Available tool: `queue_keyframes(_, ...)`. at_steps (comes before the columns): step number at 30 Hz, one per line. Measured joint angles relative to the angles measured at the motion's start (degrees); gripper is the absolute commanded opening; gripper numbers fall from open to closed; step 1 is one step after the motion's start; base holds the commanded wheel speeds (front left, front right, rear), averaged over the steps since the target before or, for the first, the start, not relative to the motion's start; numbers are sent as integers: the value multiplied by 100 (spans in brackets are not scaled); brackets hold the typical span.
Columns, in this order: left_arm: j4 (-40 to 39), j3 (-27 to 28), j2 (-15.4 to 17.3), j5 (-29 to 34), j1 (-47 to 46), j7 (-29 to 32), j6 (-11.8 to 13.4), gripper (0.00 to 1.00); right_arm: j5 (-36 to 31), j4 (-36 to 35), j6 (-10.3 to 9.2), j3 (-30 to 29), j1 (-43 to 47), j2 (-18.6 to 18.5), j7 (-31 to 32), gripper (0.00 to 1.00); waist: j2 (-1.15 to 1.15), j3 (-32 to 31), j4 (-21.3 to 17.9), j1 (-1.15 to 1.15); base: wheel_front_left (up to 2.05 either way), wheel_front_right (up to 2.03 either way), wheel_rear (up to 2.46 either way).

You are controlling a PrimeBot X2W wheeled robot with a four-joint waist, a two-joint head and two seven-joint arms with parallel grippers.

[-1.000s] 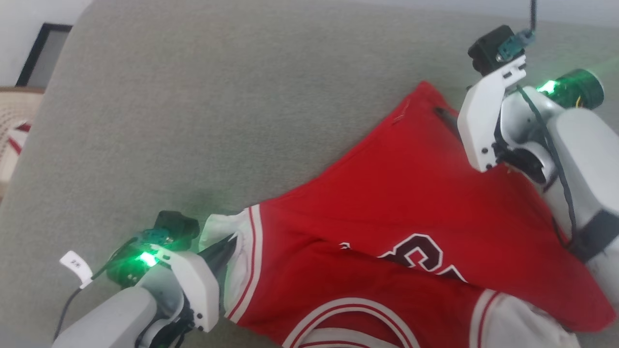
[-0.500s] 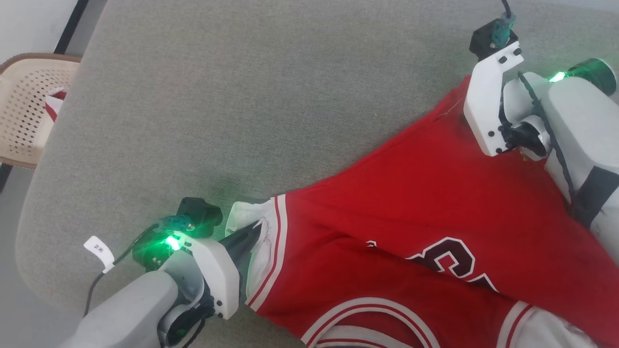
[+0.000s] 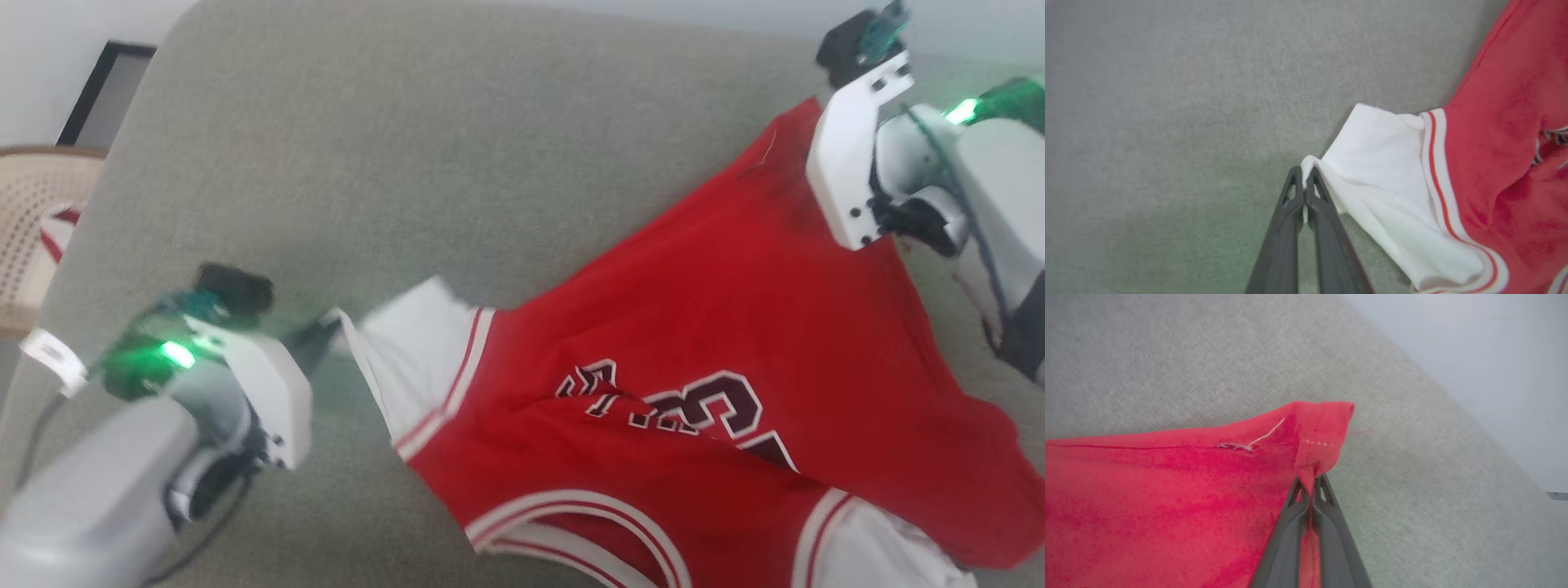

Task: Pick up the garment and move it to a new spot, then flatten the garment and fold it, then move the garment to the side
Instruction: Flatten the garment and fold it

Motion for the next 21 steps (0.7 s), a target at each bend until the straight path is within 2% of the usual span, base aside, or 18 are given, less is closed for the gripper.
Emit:
queue_keyframes(6, -454, 242, 546, -1, -600, 555, 143, 0, 112, -283, 0, 21, -168, -272, -292, 0, 0, -362, -247, 0, 0, 0, 0)
queue_keyframes(11, -680, 379, 870, 52, -1184, 1035, 203, 0, 140, -443, 0, -85, -298, -392, -485, 0, 0, -667, -437, 0, 0, 0, 0)
queue_keyframes(14, -680, 432, 953, 157, -1580, 1285, 191, 0, 131, -495, 0, -203, -409, -453, -601, 0, 0, -837, -543, 0, 0, 0, 0)
queue_keyframes(21, -369, 553, 940, 261, -2455, 1577, -15, 0, -18, -664, 0, -511, -602, -492, -847, 0, 0, -1177, -729, 0, 0, 0, 0)
